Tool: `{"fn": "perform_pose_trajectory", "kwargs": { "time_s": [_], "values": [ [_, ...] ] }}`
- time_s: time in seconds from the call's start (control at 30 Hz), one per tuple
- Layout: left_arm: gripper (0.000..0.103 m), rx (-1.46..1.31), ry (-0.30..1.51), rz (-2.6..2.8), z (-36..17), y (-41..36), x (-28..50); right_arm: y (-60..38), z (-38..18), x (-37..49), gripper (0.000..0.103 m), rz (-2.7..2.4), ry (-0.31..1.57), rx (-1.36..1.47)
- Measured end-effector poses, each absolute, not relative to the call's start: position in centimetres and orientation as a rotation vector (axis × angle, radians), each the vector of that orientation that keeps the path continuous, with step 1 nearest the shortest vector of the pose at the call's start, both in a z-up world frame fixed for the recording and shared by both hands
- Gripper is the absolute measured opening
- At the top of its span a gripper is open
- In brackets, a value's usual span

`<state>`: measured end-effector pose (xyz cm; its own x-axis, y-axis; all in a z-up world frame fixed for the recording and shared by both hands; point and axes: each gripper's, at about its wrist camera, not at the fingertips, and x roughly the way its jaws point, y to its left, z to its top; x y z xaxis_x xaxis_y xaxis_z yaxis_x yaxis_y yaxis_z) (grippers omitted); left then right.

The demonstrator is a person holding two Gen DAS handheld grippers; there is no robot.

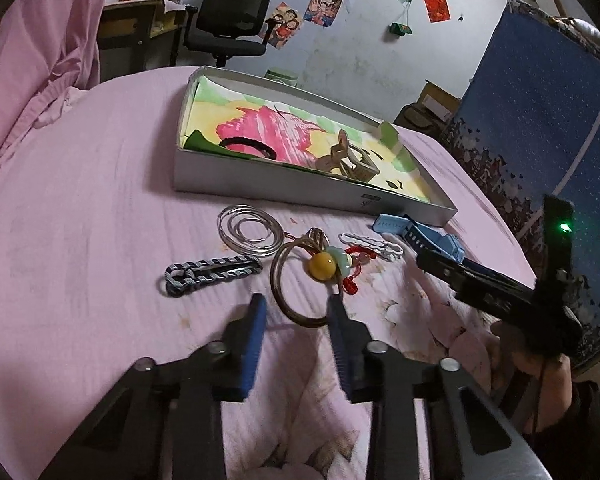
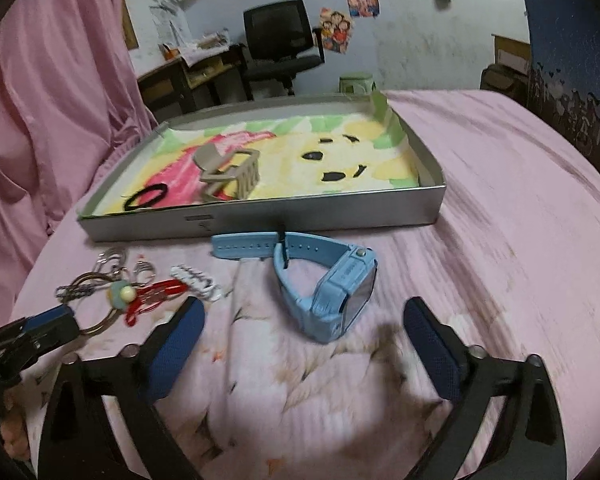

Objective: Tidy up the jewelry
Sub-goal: 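Move both tools back to the items beside the tray, then grasp the blue watch with the right tool while the left tool grasps the yellow-bead keychain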

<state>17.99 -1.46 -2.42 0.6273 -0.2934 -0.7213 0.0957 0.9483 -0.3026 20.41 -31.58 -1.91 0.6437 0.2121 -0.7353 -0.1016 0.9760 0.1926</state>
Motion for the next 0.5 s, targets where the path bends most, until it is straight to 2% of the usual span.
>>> {"fn": "perform_pose_trajectory", "kwargs": {
  "time_s": [0.07, 0.13, 0.23, 0.3, 0.33, 0.5],
  "values": [
    [0.024, -0.247, 0.867, -0.229, -2.4, -1.5, 18.1, -31.7, -2.5, 21.1, 0.081, 0.168, 0.877, 0.152],
    [0.016, -0.246, 0.870, -0.228, -2.4, -1.5, 18.1, -31.9, -3.1, 21.6, 0.076, 0.161, 0.895, 0.176],
    [0.011, -0.247, 0.869, -0.227, -2.4, -1.5, 18.1, -32.4, -3.6, 22.0, 0.067, 0.148, 0.901, 0.217],
    [0.010, -0.247, 0.869, -0.225, -2.4, -1.5, 18.1, -32.4, -3.8, 22.0, 0.059, 0.150, 0.898, 0.226],
    [0.008, -0.247, 0.867, -0.225, -2.4, -1.5, 18.1, -32.4, -3.8, 22.0, 0.051, 0.151, 0.897, 0.228],
    [0.005, -0.244, 0.855, -0.234, -2.2, -1.7, 18.1, -32.6, -4.0, 22.0, 0.039, 0.157, 0.881, 0.254]
  ]
}}
